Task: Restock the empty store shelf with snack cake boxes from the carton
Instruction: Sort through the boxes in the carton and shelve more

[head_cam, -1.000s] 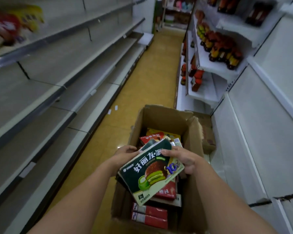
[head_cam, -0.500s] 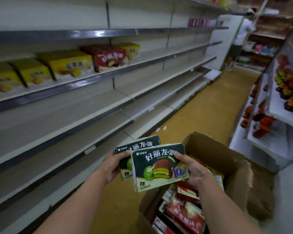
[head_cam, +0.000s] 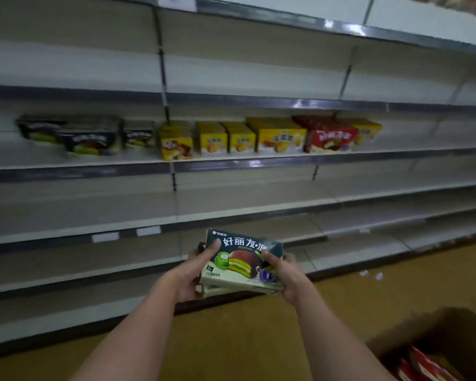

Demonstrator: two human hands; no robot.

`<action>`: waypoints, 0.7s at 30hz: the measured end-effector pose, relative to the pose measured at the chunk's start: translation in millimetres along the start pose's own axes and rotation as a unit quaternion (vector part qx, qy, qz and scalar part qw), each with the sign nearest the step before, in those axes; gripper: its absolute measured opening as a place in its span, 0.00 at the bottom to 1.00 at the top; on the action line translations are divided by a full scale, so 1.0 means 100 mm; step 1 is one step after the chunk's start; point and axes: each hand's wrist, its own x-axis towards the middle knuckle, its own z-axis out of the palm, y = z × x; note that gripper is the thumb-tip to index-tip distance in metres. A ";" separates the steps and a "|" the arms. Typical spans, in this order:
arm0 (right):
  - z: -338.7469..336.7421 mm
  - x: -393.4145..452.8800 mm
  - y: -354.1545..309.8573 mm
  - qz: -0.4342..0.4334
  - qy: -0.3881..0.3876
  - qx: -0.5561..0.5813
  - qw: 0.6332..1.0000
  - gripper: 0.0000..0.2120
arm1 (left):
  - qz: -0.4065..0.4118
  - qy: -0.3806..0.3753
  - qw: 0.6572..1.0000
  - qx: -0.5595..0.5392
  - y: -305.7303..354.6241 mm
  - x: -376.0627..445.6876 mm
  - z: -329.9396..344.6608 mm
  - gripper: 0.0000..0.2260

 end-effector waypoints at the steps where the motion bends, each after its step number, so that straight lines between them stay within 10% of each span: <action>1: 0.21 0.00 -0.02 -0.010 -0.016 -0.023 1.000 0.33 | -0.001 0.002 1.000 -0.005 0.00 -0.08 -0.19 0.44; 11: 2.22 0.06 -0.19 -0.083 -0.112 -0.198 0.970 0.18 | 0.073 0.156 0.979 -0.108 0.14 -0.63 -2.00 0.49; 21: 3.81 0.05 -0.19 -0.177 -0.165 -0.192 0.951 0.15 | 0.185 0.240 0.952 -0.053 0.30 -0.94 -3.36 0.26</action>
